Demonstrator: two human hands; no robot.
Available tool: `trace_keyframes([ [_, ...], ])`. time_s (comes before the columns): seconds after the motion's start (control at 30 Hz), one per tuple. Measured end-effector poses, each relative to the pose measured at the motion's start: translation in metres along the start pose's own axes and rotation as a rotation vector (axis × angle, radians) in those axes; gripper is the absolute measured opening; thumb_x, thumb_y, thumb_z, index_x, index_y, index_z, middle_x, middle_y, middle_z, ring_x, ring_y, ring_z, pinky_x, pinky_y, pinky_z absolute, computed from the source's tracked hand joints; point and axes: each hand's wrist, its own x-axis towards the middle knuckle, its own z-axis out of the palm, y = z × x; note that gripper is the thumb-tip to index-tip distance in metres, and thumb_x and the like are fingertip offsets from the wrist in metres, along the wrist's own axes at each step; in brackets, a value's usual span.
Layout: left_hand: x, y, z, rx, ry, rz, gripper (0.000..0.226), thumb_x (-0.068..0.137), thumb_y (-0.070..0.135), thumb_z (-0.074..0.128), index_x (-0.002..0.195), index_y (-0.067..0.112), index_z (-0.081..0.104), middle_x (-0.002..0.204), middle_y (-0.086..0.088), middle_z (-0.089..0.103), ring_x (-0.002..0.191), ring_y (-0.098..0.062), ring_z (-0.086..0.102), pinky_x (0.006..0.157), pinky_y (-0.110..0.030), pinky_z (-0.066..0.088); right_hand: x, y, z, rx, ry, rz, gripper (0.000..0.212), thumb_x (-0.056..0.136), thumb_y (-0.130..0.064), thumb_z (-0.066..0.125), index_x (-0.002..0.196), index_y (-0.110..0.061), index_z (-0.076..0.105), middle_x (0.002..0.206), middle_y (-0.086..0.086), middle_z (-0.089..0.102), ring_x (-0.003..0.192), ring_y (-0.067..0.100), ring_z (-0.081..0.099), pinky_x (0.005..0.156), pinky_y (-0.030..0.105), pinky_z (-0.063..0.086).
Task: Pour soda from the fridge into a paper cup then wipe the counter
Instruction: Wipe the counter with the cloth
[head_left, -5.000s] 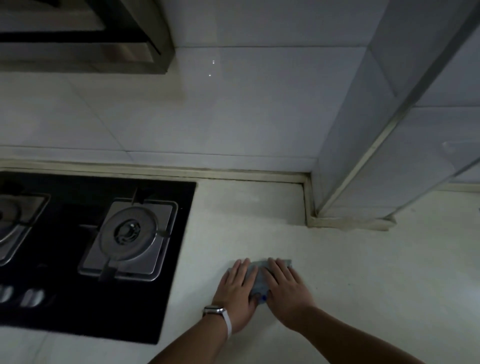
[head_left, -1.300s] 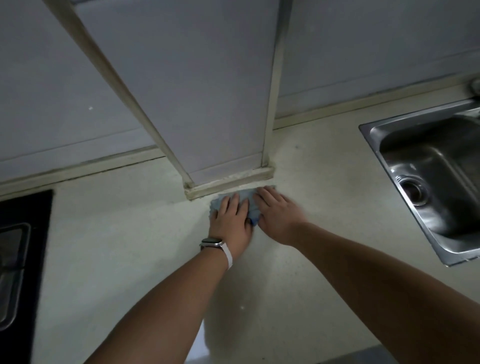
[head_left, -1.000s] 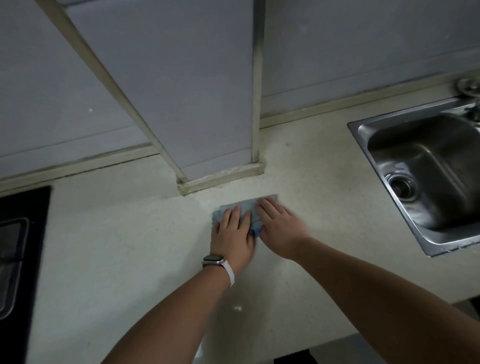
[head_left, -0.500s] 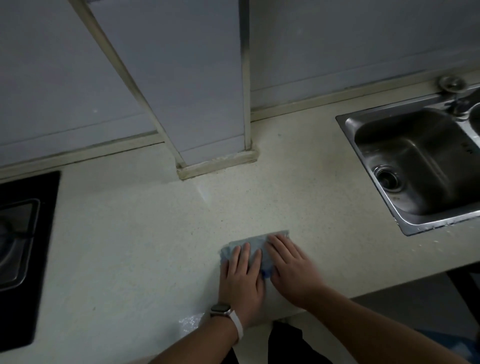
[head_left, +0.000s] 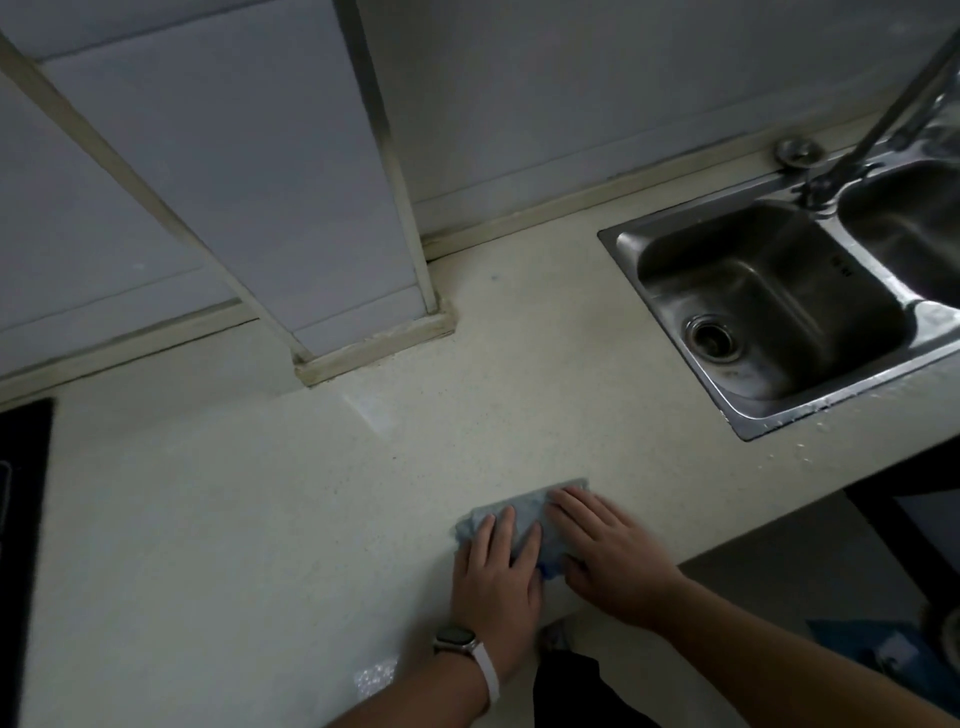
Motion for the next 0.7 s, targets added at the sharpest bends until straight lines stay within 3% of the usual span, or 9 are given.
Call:
trace_keyframes([
  [0.2, 0.025, 0.028, 0.013, -0.043, 0.009, 0.001, 0.048, 0.082, 0.037, 0.047, 0.126, 0.028, 0.064, 0.139, -0.008, 0.057, 0.125, -0.033, 0.054, 0.090, -0.047, 0.051, -0.008, 0.029, -0.004, 0.046, 0.020, 0.074, 0.061, 0.087, -0.047, 0.048, 0.139, -0.015, 0.051, 0.145, 0.005, 0.051, 0.136, 0.018, 0.040, 0.111, 0.039, 0.023],
  [0.43, 0.048, 0.042, 0.017, -0.084, 0.078, 0.013, 0.051, 0.085, 0.038, 0.046, 0.132, 0.023, 0.060, 0.143, -0.011, 0.053, 0.134, -0.030, 0.039, 0.100, -0.048, 0.046, 0.009, 0.056, -0.007, 0.110, 0.036, 0.056, 0.063, 0.084, -0.042, 0.050, 0.137, -0.008, 0.053, 0.144, 0.012, 0.052, 0.136, 0.026, 0.042, 0.110, 0.045, 0.030],
  [0.6, 0.075, 0.038, 0.011, -0.117, 0.089, -0.053, 0.052, 0.088, 0.038, 0.044, 0.137, 0.022, 0.053, 0.148, -0.011, 0.048, 0.137, -0.033, 0.042, 0.105, -0.049, 0.043, 0.039, 0.068, -0.010, 0.096, 0.026, 0.077, 0.068, 0.088, -0.048, 0.043, 0.145, -0.010, 0.041, 0.150, 0.011, 0.044, 0.141, 0.020, 0.024, 0.112, 0.043, 0.023],
  [0.7, 0.099, 0.028, 0.003, -0.116, 0.100, -0.070, 0.053, 0.091, 0.039, 0.039, 0.141, 0.022, 0.047, 0.152, -0.011, 0.042, 0.141, -0.034, 0.037, 0.109, -0.052, 0.039, 0.066, 0.073, -0.022, 0.114, 0.017, 0.059, 0.071, 0.093, -0.051, 0.030, 0.153, -0.014, 0.024, 0.161, 0.007, 0.023, 0.144, 0.015, 0.004, 0.116, 0.037, 0.006],
])
